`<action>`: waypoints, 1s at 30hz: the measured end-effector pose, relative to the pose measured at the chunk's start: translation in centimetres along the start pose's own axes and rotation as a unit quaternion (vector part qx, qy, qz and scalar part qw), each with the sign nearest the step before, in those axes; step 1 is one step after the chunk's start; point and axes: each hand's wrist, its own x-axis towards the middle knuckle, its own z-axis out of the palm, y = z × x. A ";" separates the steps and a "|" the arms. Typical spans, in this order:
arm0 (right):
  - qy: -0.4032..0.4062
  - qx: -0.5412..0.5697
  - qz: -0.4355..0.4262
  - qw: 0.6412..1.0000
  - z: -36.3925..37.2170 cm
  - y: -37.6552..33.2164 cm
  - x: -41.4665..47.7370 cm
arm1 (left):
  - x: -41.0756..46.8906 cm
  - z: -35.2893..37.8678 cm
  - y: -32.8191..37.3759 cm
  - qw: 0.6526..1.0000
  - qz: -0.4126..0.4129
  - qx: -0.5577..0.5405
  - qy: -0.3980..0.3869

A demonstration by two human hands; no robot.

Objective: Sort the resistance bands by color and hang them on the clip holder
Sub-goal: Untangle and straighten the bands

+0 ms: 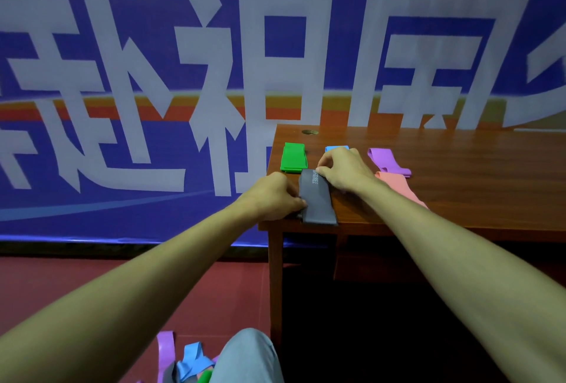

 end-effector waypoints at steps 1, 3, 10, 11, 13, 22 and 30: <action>0.009 -0.010 -0.003 1.000 -0.3 -0.3 -0.1 | -0.4 -0.4 -0.1 1.000 0.002 -0.014 0.007; 0.026 -0.022 -0.011 0.999 -0.9 -1.2 -0.3 | -1.1 -1.3 -0.7 0.999 0.006 -0.035 0.027; 0.014 -0.032 -0.118 0.992 -0.5 -7.4 -0.6 | -4.3 -5.3 -5.8 0.994 -0.022 -0.070 0.085; -0.003 -0.036 -0.133 0.990 0.0 -8.9 -0.8 | -4.8 -5.7 -7.0 0.992 -0.033 -0.080 0.093; -0.056 -0.044 -0.155 0.985 1.6 -11.7 -1.0 | -5.8 -6.4 -9.8 0.988 -0.058 -0.094 0.108; -0.255 -0.099 -0.220 0.936 15.7 -21.0 -0.9 | -10.4 -6.0 -26.0 0.963 -0.185 -0.142 0.133; -0.404 -0.097 -0.225 0.882 31.7 -22.3 -1.6 | -13.4 0.2 -39.4 0.942 -0.280 -0.163 0.086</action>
